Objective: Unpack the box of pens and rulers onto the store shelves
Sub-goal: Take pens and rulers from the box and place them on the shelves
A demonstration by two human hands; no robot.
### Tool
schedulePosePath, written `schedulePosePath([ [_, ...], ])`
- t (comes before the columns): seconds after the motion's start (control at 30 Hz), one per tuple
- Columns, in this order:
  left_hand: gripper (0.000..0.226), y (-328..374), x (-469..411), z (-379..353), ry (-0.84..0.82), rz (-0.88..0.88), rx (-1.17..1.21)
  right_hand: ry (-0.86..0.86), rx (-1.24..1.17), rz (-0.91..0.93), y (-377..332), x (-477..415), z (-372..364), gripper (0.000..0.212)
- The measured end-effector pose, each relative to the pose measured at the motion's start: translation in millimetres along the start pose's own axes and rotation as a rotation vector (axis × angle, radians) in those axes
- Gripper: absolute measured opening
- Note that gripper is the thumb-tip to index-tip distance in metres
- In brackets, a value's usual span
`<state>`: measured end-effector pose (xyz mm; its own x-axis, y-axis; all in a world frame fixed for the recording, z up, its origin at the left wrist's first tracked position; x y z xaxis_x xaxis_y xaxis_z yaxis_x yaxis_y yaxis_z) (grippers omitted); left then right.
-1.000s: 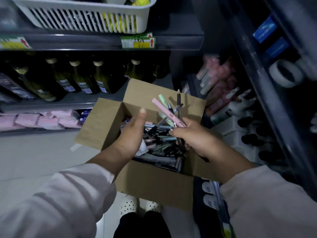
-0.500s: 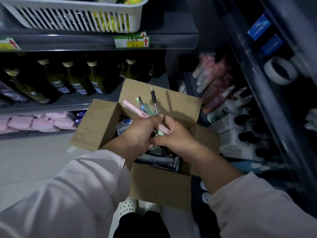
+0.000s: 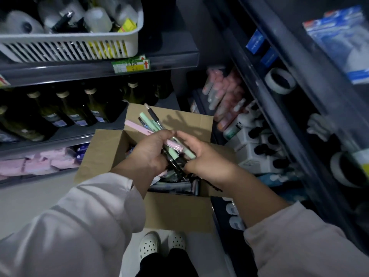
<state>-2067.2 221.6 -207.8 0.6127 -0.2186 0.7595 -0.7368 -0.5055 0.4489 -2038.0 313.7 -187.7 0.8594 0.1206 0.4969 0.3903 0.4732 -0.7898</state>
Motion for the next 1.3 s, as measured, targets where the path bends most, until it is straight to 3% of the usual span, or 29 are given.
schedulePosePath([
  [0.1, 0.011, 10, 12, -12, -0.032, -0.043, 0.000, 0.059, -0.062, -0.047, 2, 22, 15, 0.087],
  [0.27, 0.018, 20, 35, -29, -0.091, -0.109, -0.056, 0.199, -0.212, -0.128, 10, 79, 47, 0.053],
  [0.4, 0.015, -2, 75, -56, -0.194, -0.067, -0.187, 0.367, -0.425, -0.132, 10, 135, 73, 0.025],
  [0.53, 0.015, -41, 126, -96, -0.346, -0.046, -0.341, 0.470, -0.515, -0.085, 7, 197, 98, 0.017],
  [0.73, 0.014, -133, 227, -149, -0.571, -0.021, -0.541, 0.668, -0.437, 0.004, 24, 329, 132, 0.014],
  [1.07, 0.014, -355, 410, -205, -0.895, 0.112, -0.817, 1.001, -0.527, 0.002, 118, 613, 143, 0.009],
  [1.3, 0.011, -471, 503, -226, -1.001, 0.150, -0.953, 1.190, -0.610, -0.013, 175, 758, 136, 0.007],
])
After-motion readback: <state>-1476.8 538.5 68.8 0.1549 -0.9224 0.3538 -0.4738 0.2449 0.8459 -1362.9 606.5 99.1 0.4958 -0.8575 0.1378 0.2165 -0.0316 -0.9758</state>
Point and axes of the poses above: each hand's wrist, its own x-axis away from the middle knuckle, its own z-axis out of the back of the hand, y = z × x, the point moved 9 cm from there along -x, towards the middle knuckle, and after that the axes turned 8 degrees about x, right-handed, at the moved point
